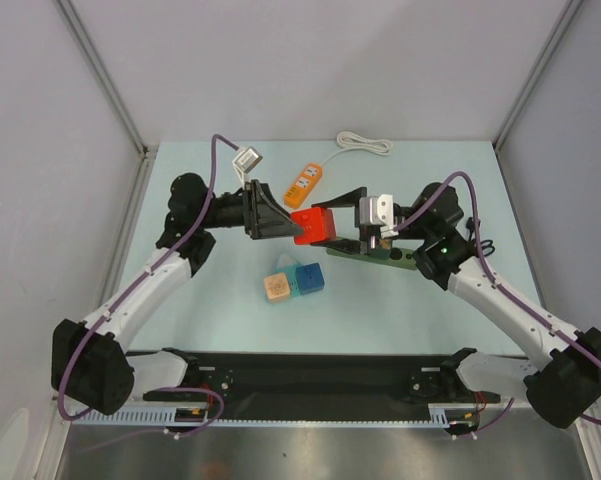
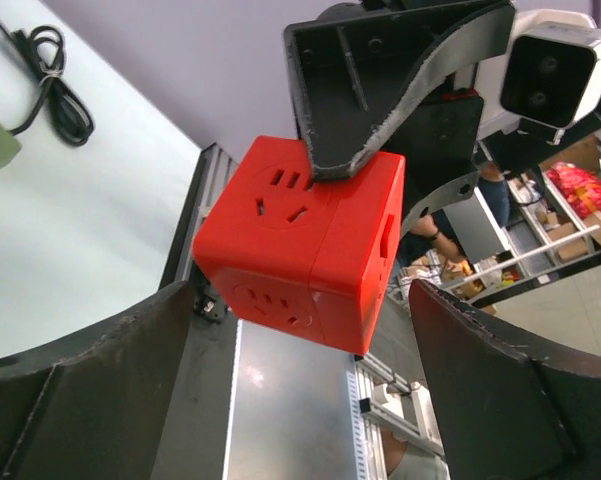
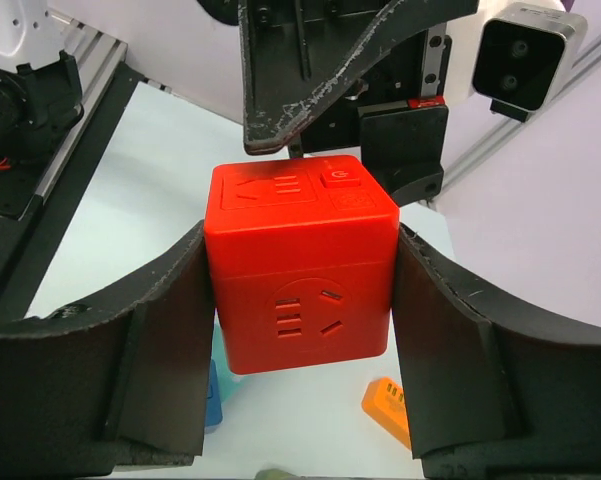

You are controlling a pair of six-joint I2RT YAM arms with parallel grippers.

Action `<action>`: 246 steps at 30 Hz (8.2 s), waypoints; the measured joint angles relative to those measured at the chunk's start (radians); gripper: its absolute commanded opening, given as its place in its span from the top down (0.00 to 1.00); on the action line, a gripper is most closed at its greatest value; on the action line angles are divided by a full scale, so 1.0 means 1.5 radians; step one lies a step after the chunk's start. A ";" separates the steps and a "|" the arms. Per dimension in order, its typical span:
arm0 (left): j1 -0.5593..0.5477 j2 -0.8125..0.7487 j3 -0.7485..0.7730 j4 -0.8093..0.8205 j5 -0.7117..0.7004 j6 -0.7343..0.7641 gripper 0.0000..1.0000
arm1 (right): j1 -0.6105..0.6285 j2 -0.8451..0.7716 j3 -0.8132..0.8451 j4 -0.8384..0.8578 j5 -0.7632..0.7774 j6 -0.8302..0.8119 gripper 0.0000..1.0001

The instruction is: Insert the plug

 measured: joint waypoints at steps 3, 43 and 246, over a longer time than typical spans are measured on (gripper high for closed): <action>-0.010 0.000 -0.021 0.067 -0.001 -0.046 0.11 | 0.001 0.000 -0.012 0.039 0.000 0.016 1.00; -0.023 0.061 -0.071 0.277 -0.086 -0.207 1.00 | 0.011 -0.039 -0.086 0.107 0.120 0.144 0.00; 0.130 0.030 -0.010 -0.481 -0.530 0.411 0.20 | -0.047 0.731 0.463 -0.222 0.247 0.064 1.00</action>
